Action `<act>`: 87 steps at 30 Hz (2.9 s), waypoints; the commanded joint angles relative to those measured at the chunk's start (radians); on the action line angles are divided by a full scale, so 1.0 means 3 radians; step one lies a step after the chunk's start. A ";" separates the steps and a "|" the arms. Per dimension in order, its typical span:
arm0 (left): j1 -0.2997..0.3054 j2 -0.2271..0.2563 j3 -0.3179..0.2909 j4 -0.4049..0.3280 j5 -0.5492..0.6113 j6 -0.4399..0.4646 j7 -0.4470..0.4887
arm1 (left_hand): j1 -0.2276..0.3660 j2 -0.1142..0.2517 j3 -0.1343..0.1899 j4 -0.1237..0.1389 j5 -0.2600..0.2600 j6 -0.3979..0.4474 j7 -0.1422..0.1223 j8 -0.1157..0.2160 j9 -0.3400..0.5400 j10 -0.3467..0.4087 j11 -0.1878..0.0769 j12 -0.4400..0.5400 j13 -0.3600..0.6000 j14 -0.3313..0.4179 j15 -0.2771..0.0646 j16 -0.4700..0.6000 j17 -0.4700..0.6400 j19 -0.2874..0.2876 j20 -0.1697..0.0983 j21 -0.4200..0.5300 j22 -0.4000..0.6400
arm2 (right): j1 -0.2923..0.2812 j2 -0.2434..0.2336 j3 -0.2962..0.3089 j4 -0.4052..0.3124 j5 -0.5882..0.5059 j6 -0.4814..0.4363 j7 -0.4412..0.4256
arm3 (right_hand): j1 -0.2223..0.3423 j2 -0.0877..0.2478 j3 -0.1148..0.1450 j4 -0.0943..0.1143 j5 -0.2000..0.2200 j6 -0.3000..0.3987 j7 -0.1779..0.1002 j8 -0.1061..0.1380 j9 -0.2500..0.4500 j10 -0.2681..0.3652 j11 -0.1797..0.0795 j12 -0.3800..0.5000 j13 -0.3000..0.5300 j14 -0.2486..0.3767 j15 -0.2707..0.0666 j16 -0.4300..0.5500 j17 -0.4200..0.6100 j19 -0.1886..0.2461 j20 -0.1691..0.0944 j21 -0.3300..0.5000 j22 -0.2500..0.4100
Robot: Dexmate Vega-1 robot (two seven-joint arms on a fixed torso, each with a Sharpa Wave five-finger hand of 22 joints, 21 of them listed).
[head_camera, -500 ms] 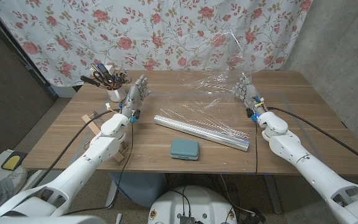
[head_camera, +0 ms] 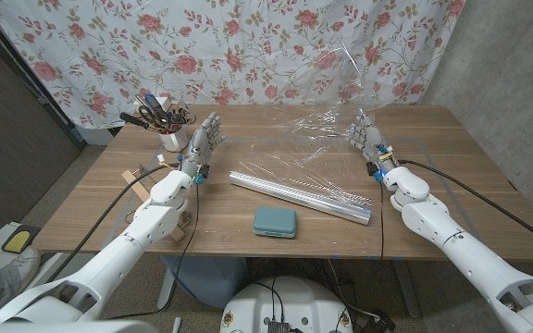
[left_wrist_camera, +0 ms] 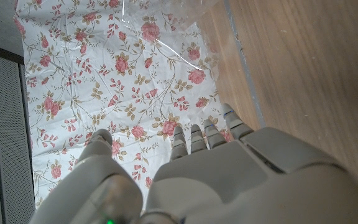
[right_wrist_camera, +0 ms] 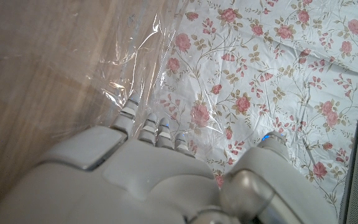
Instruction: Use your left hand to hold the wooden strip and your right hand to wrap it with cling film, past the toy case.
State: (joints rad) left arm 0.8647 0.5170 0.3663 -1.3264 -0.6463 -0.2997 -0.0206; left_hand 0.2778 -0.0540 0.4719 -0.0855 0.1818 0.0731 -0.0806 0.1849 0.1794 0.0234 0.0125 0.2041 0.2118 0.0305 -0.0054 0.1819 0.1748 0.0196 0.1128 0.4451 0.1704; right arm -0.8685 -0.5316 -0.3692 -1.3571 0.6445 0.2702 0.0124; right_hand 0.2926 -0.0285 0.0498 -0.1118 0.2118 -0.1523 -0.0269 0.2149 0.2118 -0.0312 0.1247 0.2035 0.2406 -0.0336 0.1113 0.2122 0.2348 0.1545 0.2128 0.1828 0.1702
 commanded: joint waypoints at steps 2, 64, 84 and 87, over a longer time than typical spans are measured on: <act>0.0042 0.0048 -0.0027 -0.0033 0.0039 -0.0068 0.0015 | 0.0028 0.0010 0.0024 -0.0013 0.0013 0.0009 -0.0034 0.0018 0.0016 0.0036 0.0015 0.0024 0.0008 0.0033 0.0001 0.0020 0.0010 0.0012 0.0024 -0.0024 0.0003 | -0.0039 -0.0009 -0.0003 -0.0109 -0.0032 0.0016 -0.0048 | 0.0031 0.0020 0.0011 -0.0006 0.0014 -0.0027 0.0008 0.0015 0.0006 0.0001 0.0042 0.0019 0.0009 -0.0006 -0.0004 0.0008 0.0008 -0.0033 0.0008 0.0006 0.0016; 0.0363 0.0303 -0.0046 -0.0131 0.0597 -0.0798 -0.0025 | 0.0054 0.0047 -0.0003 -0.0083 0.0006 0.0024 0.0013 0.0014 0.0016 0.0022 0.0026 0.0026 -0.0018 -0.0122 0.0028 -0.0016 0.0006 -0.0025 -0.0178 -0.0218 0.0002 | -0.0138 -0.0102 -0.0005 -0.0200 -0.0195 0.0093 -0.0112 | 0.0090 0.0033 0.0006 -0.0027 -0.0018 -0.0073 0.0108 -0.0025 -0.0004 -0.0141 0.0047 -0.0024 -0.0077 -0.0314 -0.0004 -0.0065 -0.0050 -0.0331 -0.0008 -0.0017 0.0004; 0.0444 0.0442 -0.0014 -0.0312 0.0957 -0.0892 0.0109 | 0.0060 0.0058 -0.0011 -0.0097 0.0004 0.0031 0.0014 0.0017 0.0017 0.0014 0.0021 0.0027 -0.0020 -0.0146 0.0025 -0.0009 0.0005 -0.0024 -0.0182 -0.0261 0.0003 | -0.0120 -0.0069 0.0014 0.0028 -0.0299 0.0470 -0.0015 | 0.0160 0.0070 0.0031 -0.0050 -0.0034 -0.0108 0.0294 -0.0041 -0.0009 -0.0246 0.0088 -0.0046 -0.0098 -0.0367 0.0040 -0.0062 -0.0067 -0.0372 -0.0072 -0.0004 0.0003; 0.0446 0.0466 -0.0023 -0.0322 0.0987 -0.0900 0.0119 | 0.0060 0.0057 -0.0014 -0.0100 0.0003 0.0032 0.0016 0.0017 0.0017 0.0010 0.0015 0.0026 -0.0021 -0.0152 0.0018 -0.0009 0.0005 -0.0024 -0.0188 -0.0269 0.0003 | -0.0119 -0.0049 0.0010 0.0067 -0.0276 0.0509 0.0026 | 0.0161 0.0068 0.0030 -0.0050 -0.0035 -0.0109 0.0298 -0.0041 -0.0010 -0.0263 0.0095 -0.0049 -0.0099 -0.0377 0.0045 -0.0063 -0.0068 -0.0379 -0.0070 -0.0005 0.0003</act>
State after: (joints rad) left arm 0.9893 0.6293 0.3620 -1.4003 -0.4165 -0.5557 -0.0100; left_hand 0.2911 -0.0406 0.4646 -0.1091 0.1817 0.0786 -0.0785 0.1847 0.1791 0.0301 0.0196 0.2108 0.2046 -0.0094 0.0017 0.1776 0.1744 0.0160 0.0552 0.3666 0.1703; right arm -0.9050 -0.5540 -0.3626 -1.3699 0.5789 0.3751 0.0064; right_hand 0.3306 -0.0061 0.0568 -0.1186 0.2033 -0.1715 0.0542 0.2033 0.2094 -0.0979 0.1484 0.1917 0.2091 -0.1373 0.1253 0.1967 0.2137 0.0435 0.1911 0.1771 0.1674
